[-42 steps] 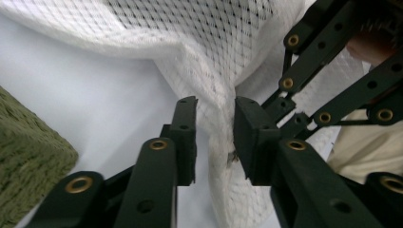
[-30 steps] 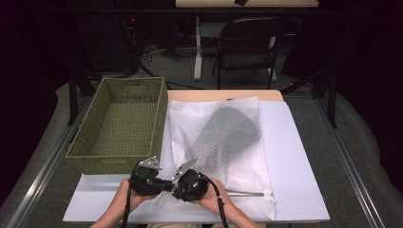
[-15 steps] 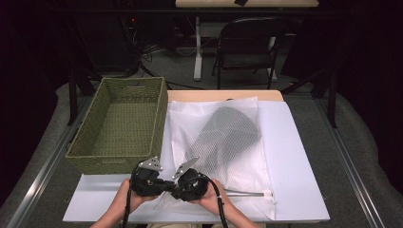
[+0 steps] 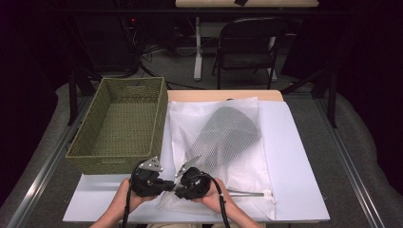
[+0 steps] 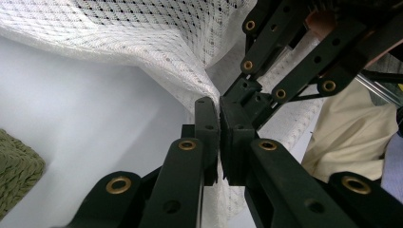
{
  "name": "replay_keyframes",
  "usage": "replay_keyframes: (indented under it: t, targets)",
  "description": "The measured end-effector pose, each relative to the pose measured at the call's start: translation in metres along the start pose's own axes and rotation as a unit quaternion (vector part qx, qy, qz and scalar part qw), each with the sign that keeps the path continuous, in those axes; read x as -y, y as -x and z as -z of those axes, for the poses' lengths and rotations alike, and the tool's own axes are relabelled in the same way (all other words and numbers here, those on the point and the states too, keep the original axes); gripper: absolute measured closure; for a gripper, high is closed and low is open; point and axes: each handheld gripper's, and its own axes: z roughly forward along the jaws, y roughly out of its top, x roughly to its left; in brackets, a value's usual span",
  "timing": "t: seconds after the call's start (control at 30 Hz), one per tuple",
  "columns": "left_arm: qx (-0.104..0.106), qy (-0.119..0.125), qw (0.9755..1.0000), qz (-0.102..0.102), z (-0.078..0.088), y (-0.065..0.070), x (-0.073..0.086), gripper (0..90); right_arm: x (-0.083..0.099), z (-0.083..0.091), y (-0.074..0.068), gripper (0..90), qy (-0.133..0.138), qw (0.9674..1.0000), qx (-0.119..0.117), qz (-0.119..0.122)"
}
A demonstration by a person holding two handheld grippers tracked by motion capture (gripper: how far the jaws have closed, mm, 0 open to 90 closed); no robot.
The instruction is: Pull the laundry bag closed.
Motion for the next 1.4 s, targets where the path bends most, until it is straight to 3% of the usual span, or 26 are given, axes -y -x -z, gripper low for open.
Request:
replay_keyframes:
  t: [0.37,0.73,0.87,1.0,1.4]
  targets:
    - [-0.005,0.002,1.0,-0.003,0.001,-0.003,0.001,86.8,0.005,0.001,0.008,86.1,-0.018,0.9998,0.004,-0.009]
    - [-0.019,-0.003,0.9998,-0.005,0.002,-0.004,0.001,86.7,0.009,0.005,0.014,86.1,-0.035,0.9994,0.001,0.006]
    - [-0.011,-0.001,0.9999,-0.001,0.002,-0.007,0.001,86.6,0.01,0.006,0.015,86.2,-0.04,0.9992,-0.002,0.007]
    - [-0.02,-0.001,0.9998,-0.001,0.003,-0.007,0.001,86.6,0.011,0.007,0.017,86.2,-0.042,0.999,-0.004,0.015]
    - [-0.019,-0.004,0.9998,0.001,0.003,-0.01,0.002,86.5,0.014,0.012,0.021,86.3,-0.065,0.9976,0.006,0.024]
